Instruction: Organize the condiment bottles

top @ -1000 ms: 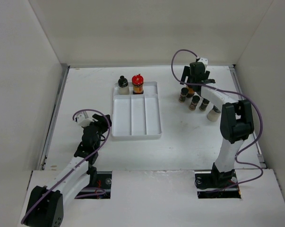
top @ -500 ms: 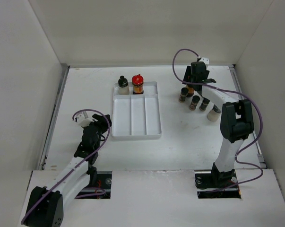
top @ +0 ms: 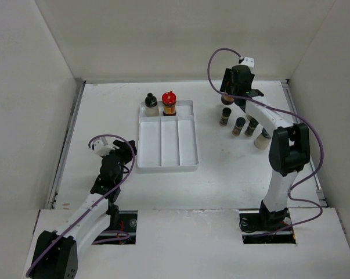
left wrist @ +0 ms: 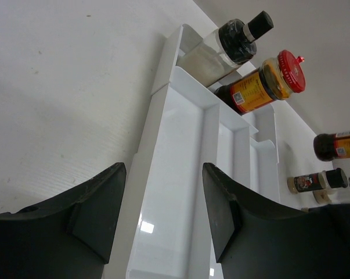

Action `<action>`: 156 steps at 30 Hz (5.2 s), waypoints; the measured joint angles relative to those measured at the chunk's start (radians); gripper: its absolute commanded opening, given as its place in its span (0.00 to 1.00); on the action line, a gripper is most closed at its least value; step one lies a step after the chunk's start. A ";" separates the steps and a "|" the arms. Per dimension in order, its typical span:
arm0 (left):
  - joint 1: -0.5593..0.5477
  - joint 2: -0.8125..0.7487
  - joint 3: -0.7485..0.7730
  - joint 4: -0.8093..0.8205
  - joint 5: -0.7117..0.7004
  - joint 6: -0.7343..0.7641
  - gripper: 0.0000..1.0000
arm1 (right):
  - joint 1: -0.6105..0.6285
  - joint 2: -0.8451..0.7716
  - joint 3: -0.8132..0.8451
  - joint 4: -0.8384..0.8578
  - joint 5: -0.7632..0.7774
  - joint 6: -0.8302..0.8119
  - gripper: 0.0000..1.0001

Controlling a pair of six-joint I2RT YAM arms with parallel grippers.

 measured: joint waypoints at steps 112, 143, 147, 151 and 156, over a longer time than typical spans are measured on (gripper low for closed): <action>-0.026 0.024 -0.006 0.018 -0.010 -0.008 0.54 | 0.213 -0.875 -0.679 0.110 0.339 0.061 0.51; 0.105 -0.058 -0.038 -0.050 -0.016 -0.124 0.57 | 0.689 0.287 0.122 0.265 0.027 0.013 0.83; 0.105 -0.056 -0.038 -0.051 -0.015 -0.126 0.57 | 0.689 0.283 0.121 0.278 0.032 0.028 0.99; 0.105 -0.051 -0.038 -0.052 -0.008 -0.125 0.57 | 0.685 0.193 0.037 0.279 0.024 0.032 1.00; 0.105 -0.050 -0.038 -0.053 -0.002 -0.125 0.58 | 0.636 -0.111 -0.196 0.317 -0.008 0.032 0.86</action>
